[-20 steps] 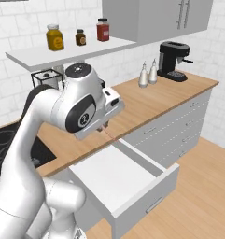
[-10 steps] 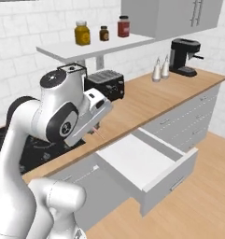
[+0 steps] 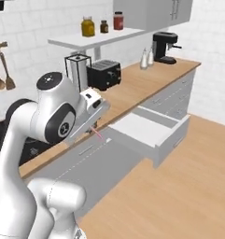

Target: Take a straw from the drawer in front and place it inside the glass cup on the dining counter.

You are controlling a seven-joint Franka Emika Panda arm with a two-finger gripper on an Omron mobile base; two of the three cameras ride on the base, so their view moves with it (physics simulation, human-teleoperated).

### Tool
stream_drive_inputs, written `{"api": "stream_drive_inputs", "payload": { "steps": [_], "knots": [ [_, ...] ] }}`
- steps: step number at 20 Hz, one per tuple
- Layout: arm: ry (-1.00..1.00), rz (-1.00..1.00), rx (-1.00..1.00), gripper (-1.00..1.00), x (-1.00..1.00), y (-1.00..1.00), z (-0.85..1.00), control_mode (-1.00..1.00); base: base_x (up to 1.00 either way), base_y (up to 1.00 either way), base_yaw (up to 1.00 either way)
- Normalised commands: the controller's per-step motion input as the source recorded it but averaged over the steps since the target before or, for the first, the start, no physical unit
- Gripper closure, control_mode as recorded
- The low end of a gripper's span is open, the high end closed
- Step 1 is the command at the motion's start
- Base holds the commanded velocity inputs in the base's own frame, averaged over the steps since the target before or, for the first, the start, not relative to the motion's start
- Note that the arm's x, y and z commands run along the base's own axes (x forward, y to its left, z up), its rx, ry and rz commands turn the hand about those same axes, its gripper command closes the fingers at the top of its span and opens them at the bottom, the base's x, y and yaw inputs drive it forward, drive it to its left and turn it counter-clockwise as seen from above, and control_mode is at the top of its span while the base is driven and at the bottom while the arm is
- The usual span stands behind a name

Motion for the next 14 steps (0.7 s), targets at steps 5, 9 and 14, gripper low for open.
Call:
{"api": "stream_drive_inputs", "payload": {
  "steps": [5, 9, 14],
  "knots": [
    [0.0, 0.0, 0.0, 1.0, 0.0, 0.0, 0.0, 1.0, -0.61, 0.11, -0.67],
    [0.0, 0.0, 0.0, 1.0, 0.0, 0.0, 0.0, 1.0, -0.37, 0.1, -0.81],
    [0.0, 0.0, 0.0, 1.0, 0.0, 0.0, 0.0, 1.0, -0.25, 0.02, -0.84]
  ]
}}
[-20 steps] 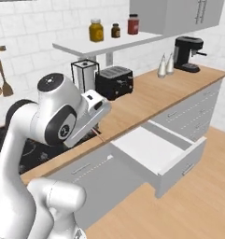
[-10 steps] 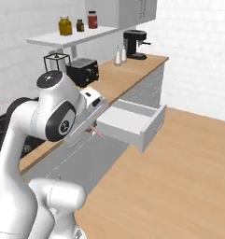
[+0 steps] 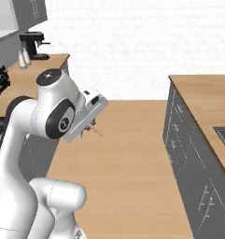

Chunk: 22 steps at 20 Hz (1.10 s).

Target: Take a straw from the drawer in front and place it inside the glass cup on the dining counter.

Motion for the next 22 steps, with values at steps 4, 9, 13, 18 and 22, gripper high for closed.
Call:
{"api": "stream_drive_inputs", "payload": {
  "steps": [4, 9, 13, 18, 22],
  "knots": [
    [0.0, 0.0, 0.0, 1.0, 0.0, 0.0, 0.0, 1.0, -0.13, 0.0, -0.82],
    [0.0, 0.0, 0.0, 1.0, 0.0, 0.0, 0.0, 1.0, -0.12, -0.15, -0.78],
    [0.0, 0.0, 0.0, 1.0, 0.0, 0.0, 0.0, 1.0, -0.03, -0.49, -0.67],
    [0.0, 0.0, 0.0, 1.0, 0.0, 0.0, 0.0, 1.0, 0.0, -0.85, -0.47],
    [0.0, 0.0, 0.0, 1.0, 0.0, 0.0, 0.0, 1.0, -0.09, -1.0, -0.34]
  ]
}}
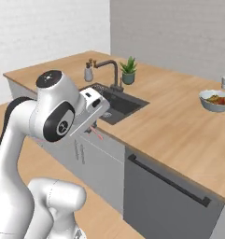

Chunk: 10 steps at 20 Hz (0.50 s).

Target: Take a straw from the drawer in front and place it inside the glass cup on the dining counter.

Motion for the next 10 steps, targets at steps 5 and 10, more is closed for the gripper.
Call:
{"api": "stream_drive_inputs", "payload": {
  "steps": [5, 10],
  "knots": [
    [0.0, 0.0, 0.0, 1.0, 0.0, 0.0, 0.0, 1.0, -0.17, -1.0, -0.24],
    [0.0, 0.0, 0.0, 1.0, 0.0, 0.0, 0.0, 1.0, -0.21, -1.0, -0.18]
  ]
}}
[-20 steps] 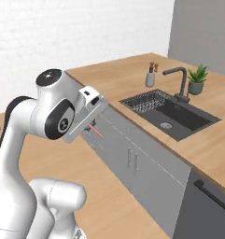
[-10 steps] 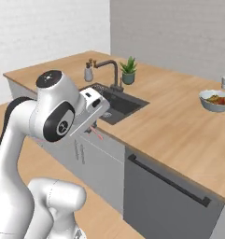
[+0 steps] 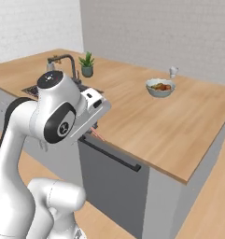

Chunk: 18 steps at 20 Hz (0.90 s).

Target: Take a straw from the drawer in front and place it inside the glass cup on the dining counter.

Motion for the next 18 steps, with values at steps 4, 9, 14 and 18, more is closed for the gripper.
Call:
{"api": "stream_drive_inputs", "payload": {
  "steps": [4, 9, 14, 18],
  "knots": [
    [0.0, 0.0, 0.0, 1.0, 0.0, 0.0, 0.0, 1.0, -0.2, -1.0, -0.14],
    [0.0, 0.0, 0.0, 1.0, 0.0, 0.0, 0.0, 1.0, -0.01, -1.0, -0.06],
    [0.0, 0.0, 0.0, 1.0, 0.0, 0.0, 0.0, 1.0, 0.11, -1.0, 0.0],
    [0.0, 0.0, 0.0, 1.0, 0.0, 0.0, 0.0, 1.0, 0.24, -1.0, 0.0]
  ]
}}
